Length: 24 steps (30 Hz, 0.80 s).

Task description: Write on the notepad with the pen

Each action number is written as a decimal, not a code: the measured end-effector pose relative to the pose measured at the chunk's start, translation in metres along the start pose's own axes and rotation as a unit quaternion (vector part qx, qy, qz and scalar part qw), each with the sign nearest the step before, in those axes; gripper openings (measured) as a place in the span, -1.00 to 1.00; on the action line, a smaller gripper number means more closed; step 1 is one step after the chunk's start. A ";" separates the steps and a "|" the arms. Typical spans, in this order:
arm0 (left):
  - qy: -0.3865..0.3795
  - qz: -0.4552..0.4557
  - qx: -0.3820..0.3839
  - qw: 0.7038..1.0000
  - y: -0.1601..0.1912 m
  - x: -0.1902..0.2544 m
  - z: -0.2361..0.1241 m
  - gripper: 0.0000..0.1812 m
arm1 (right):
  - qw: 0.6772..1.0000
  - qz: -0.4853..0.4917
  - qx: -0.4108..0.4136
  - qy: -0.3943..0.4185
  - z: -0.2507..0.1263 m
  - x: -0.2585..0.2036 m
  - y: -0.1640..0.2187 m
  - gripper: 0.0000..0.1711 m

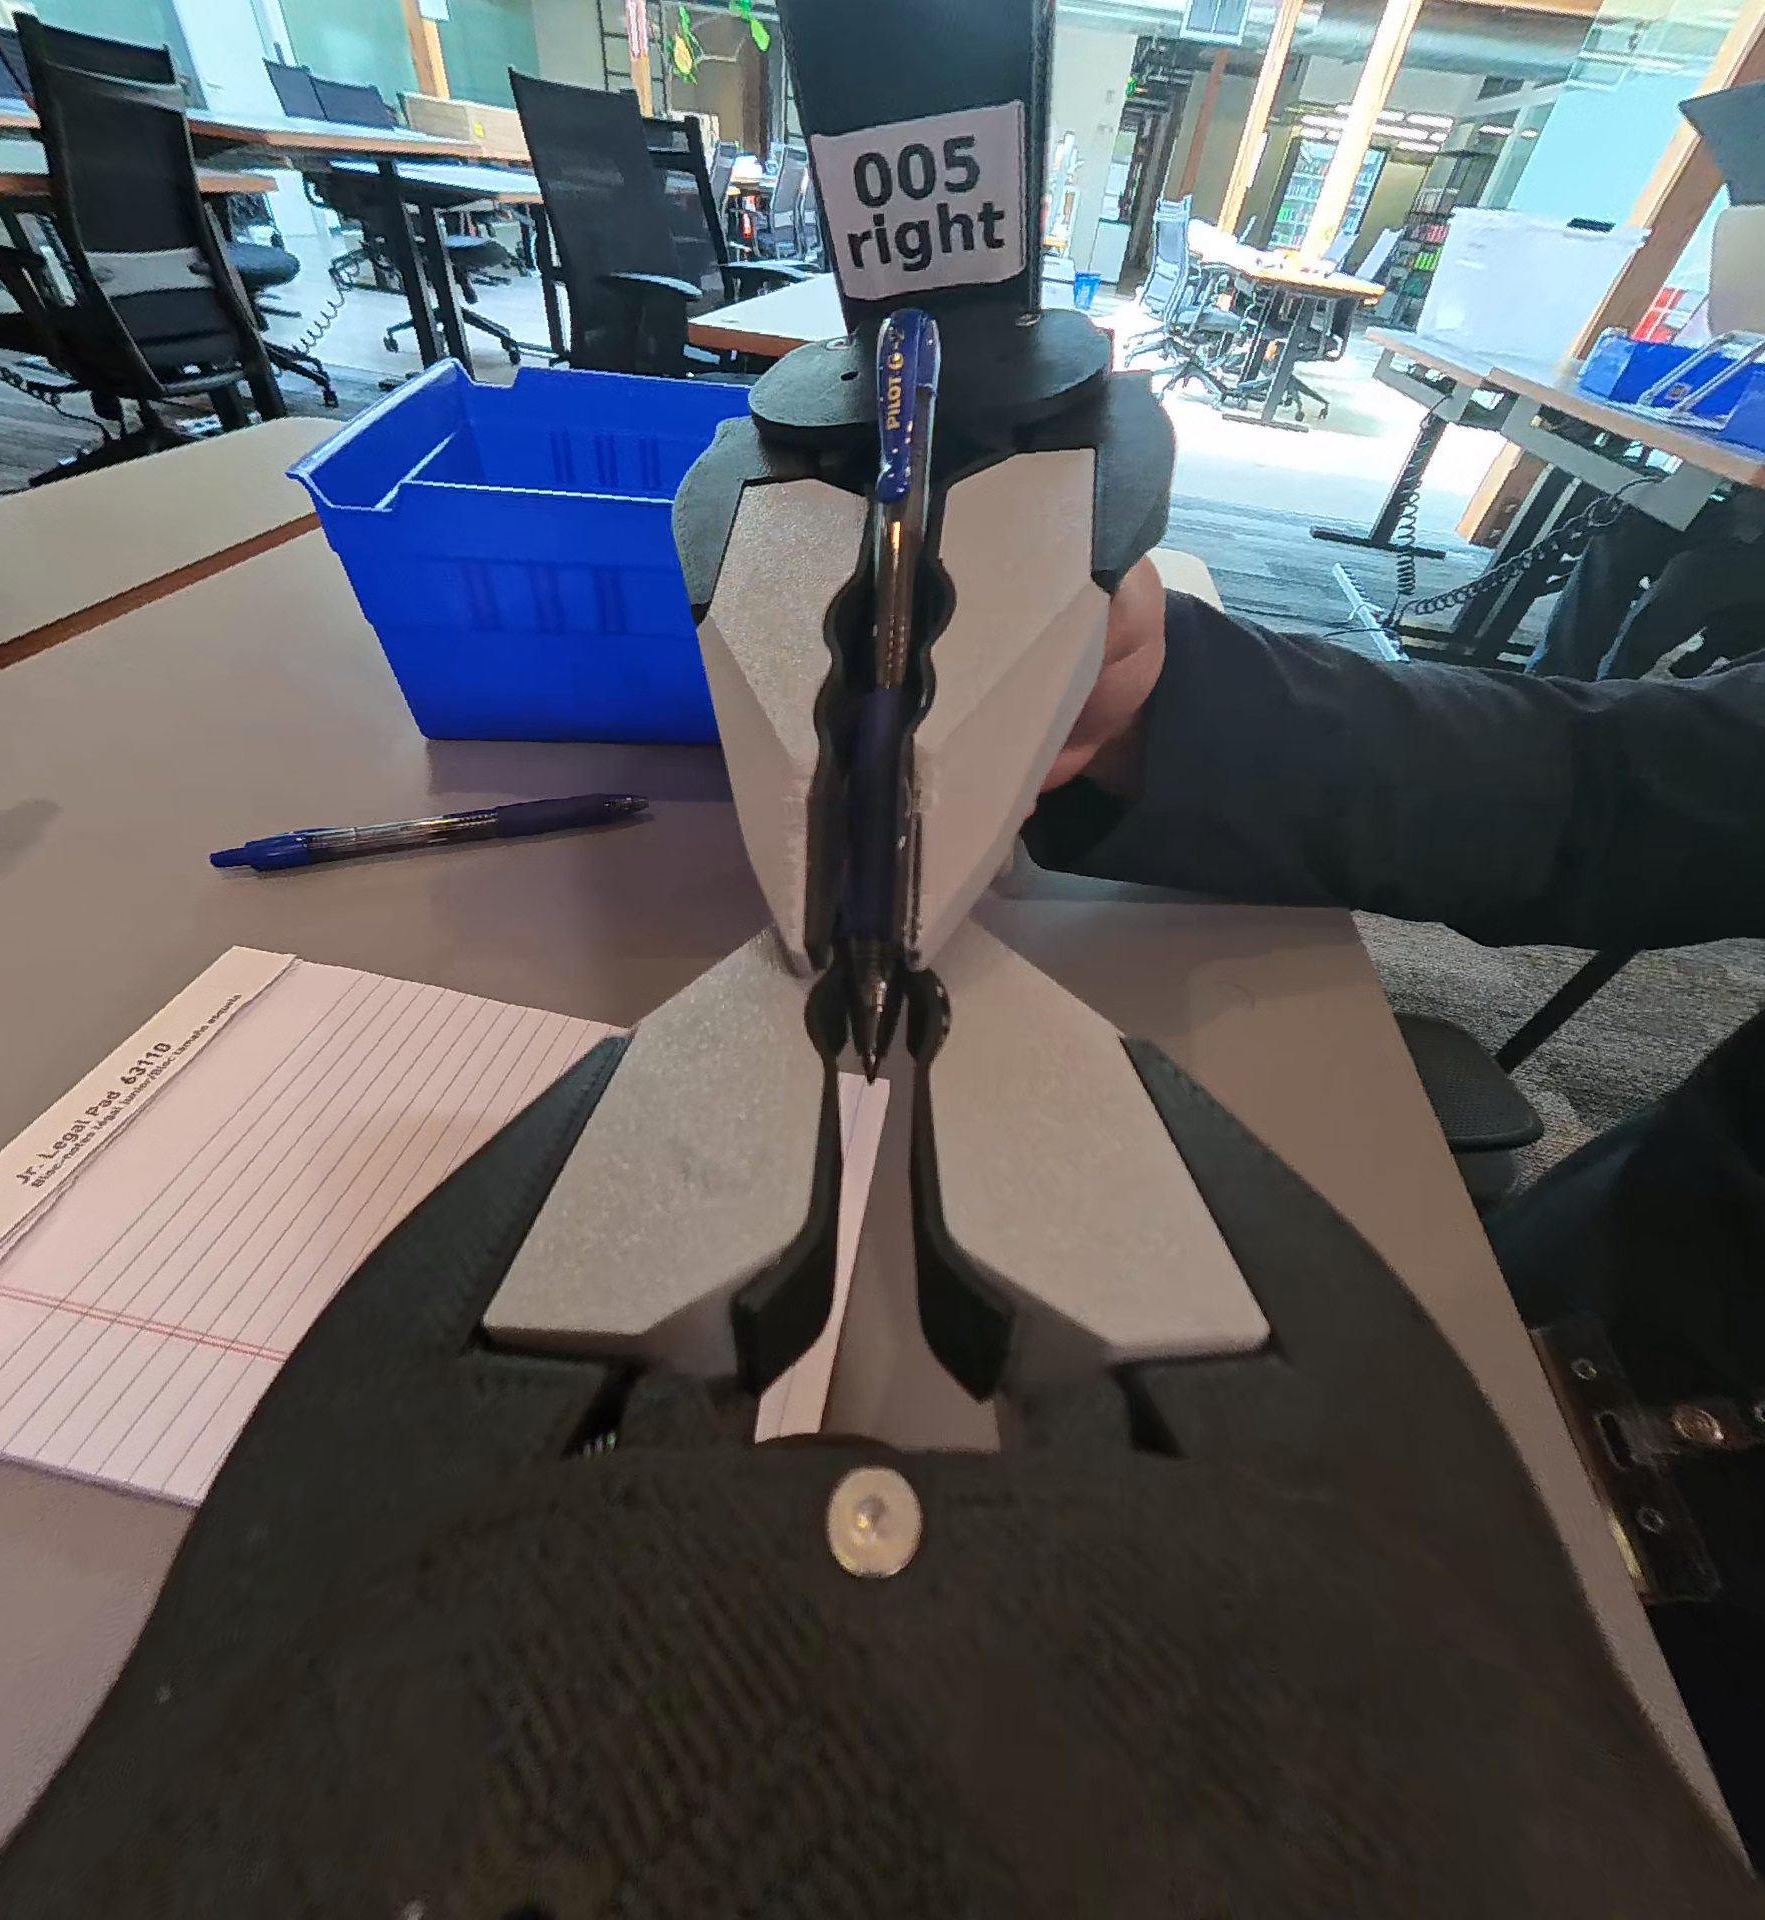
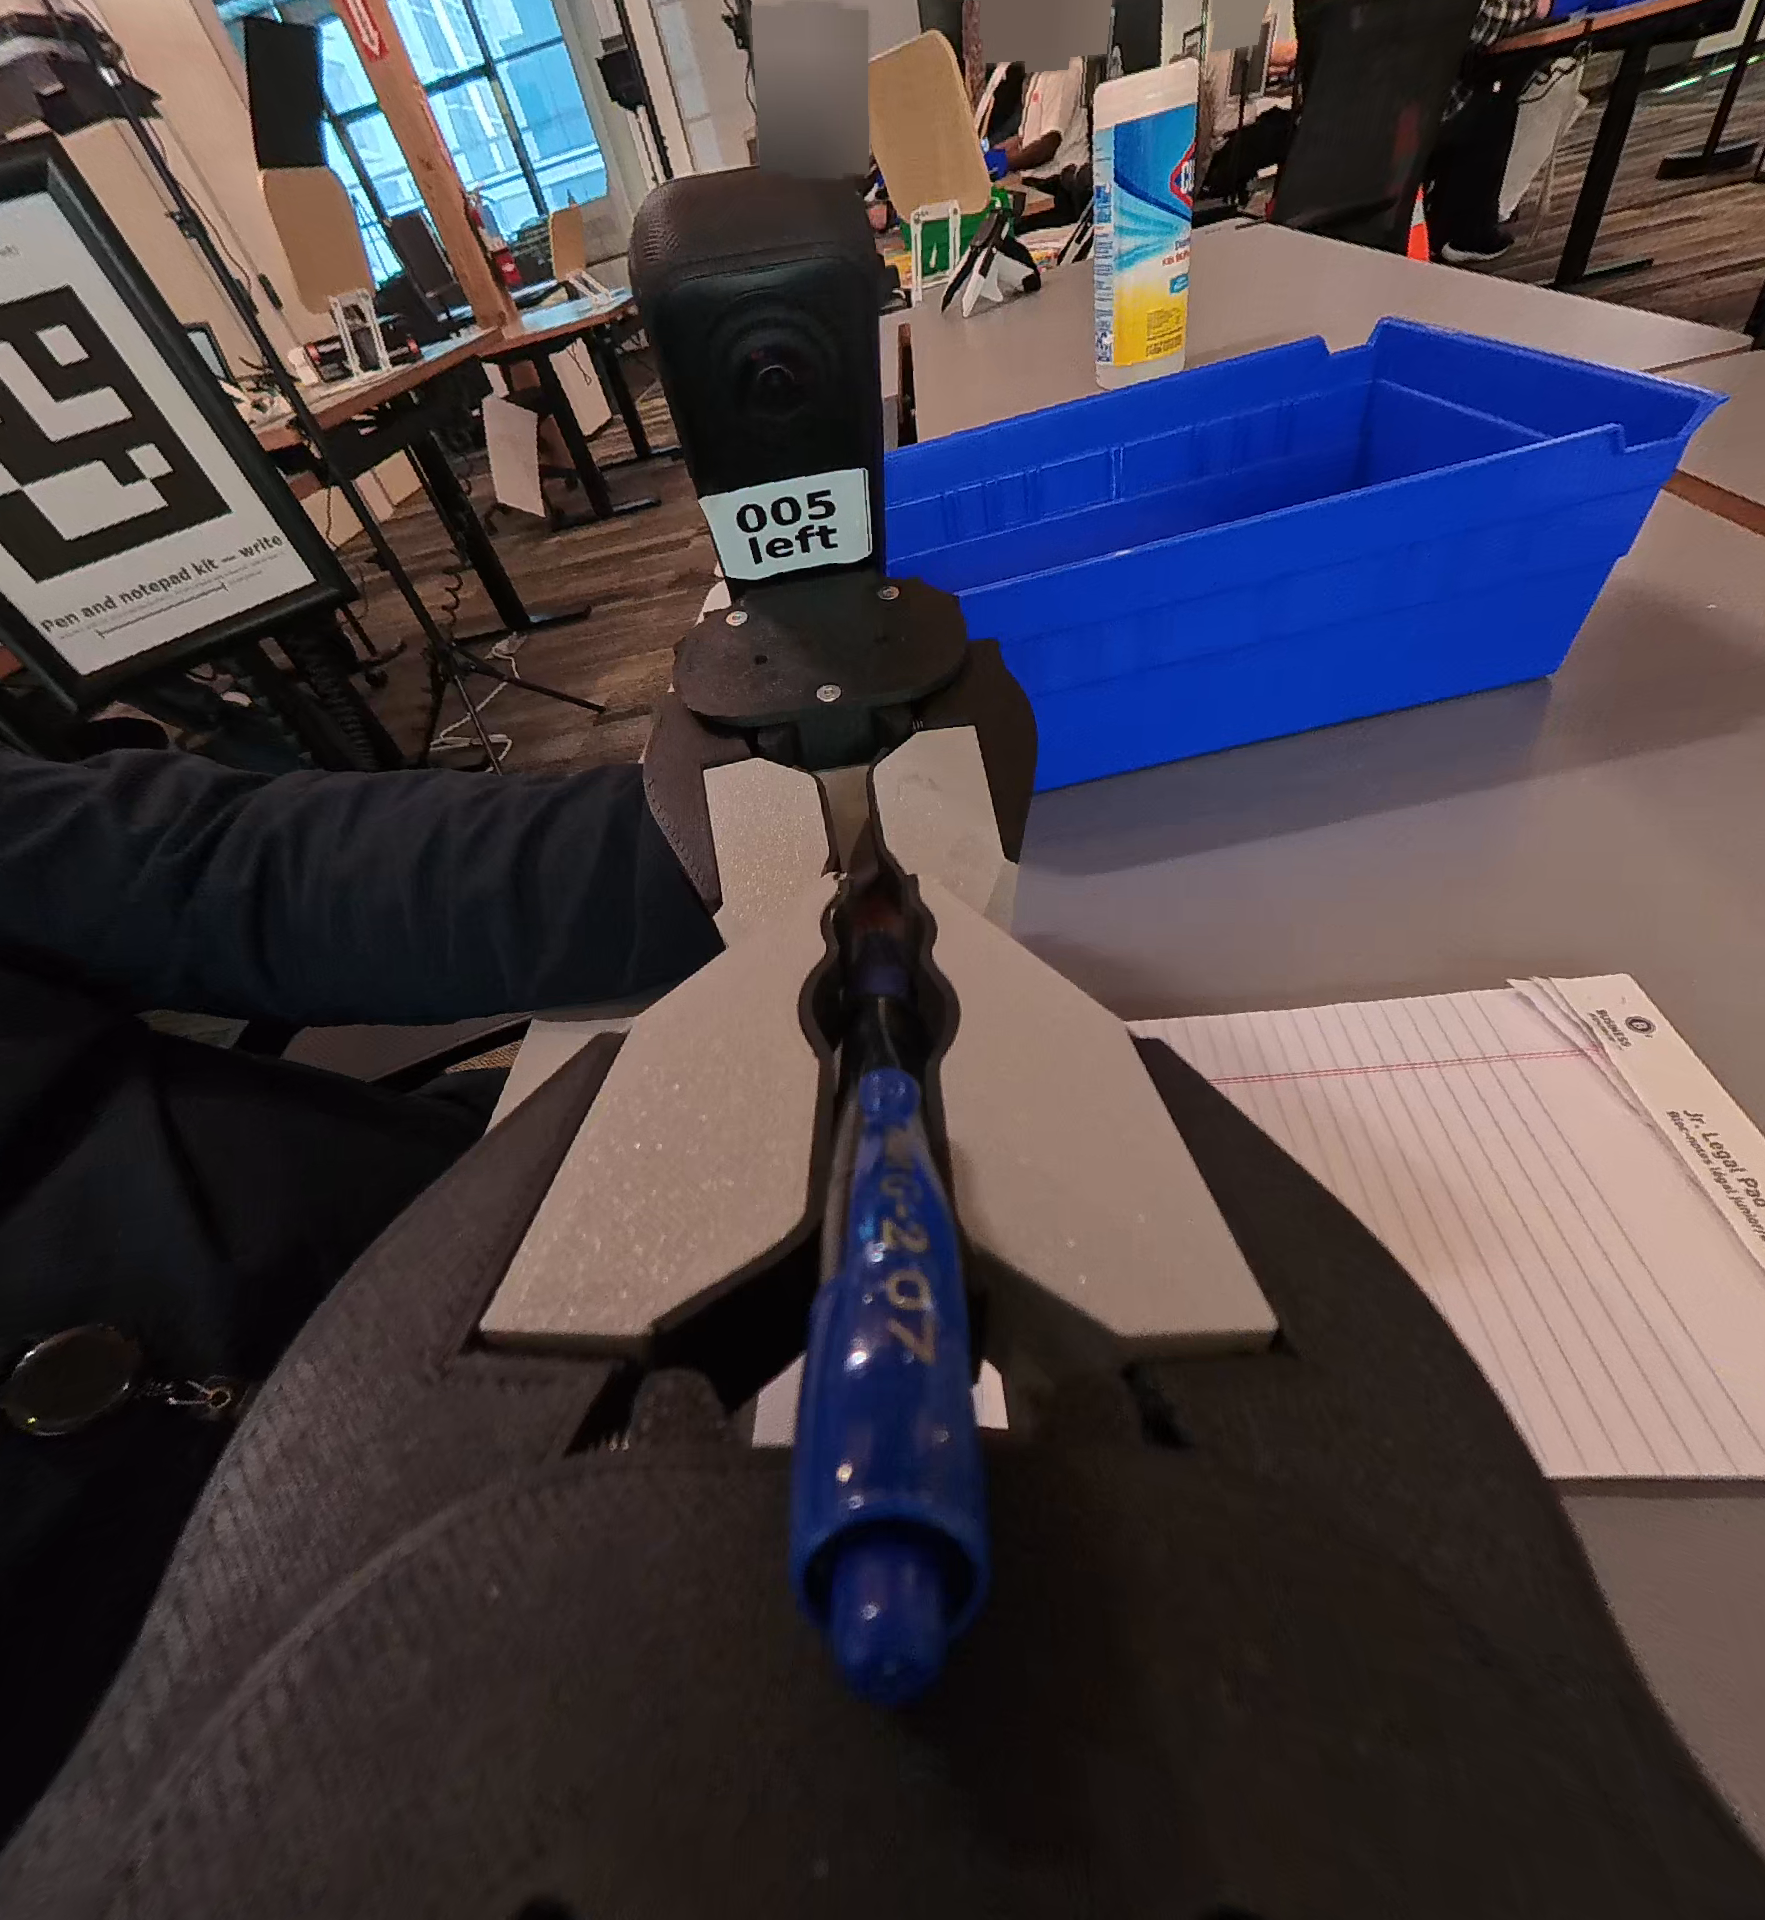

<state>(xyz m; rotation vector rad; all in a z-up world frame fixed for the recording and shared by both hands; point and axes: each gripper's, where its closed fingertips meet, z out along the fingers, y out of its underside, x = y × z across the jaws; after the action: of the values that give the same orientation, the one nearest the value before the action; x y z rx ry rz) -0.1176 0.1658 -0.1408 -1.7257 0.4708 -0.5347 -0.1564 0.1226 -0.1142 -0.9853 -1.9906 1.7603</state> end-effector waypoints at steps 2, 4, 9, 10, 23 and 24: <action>0.001 -0.001 -0.001 1.000 0.000 0.000 0.000 -0.98 | 1.000 0.001 0.000 0.000 0.000 0.000 0.000 -0.93; 0.003 -0.003 0.001 1.000 0.000 0.000 0.000 -0.97 | 1.000 -0.001 0.000 0.003 0.000 0.001 0.000 -0.94; -0.007 -0.031 0.016 0.999 -0.002 -0.008 -0.003 -0.96 | 0.999 -0.002 0.024 0.029 -0.002 0.008 -0.008 -0.94; -0.012 -0.034 0.019 0.999 -0.003 -0.011 -0.003 -0.95 | 0.999 0.007 0.035 0.029 -0.005 0.010 -0.011 -0.94; -0.134 -0.099 -0.022 0.986 0.020 -0.061 -0.012 -0.87 | 0.987 0.080 0.121 0.063 -0.029 0.038 -0.030 -0.93; -0.150 -0.099 -0.022 0.983 0.021 -0.066 -0.015 -0.87 | 0.987 0.079 0.115 0.076 -0.028 0.042 -0.027 -0.93</action>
<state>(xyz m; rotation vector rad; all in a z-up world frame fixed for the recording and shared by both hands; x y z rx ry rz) -0.1804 0.1877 -0.1651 -1.8683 0.0959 -0.3967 -0.1765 0.1715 -0.0913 -1.1850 -1.6147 1.8826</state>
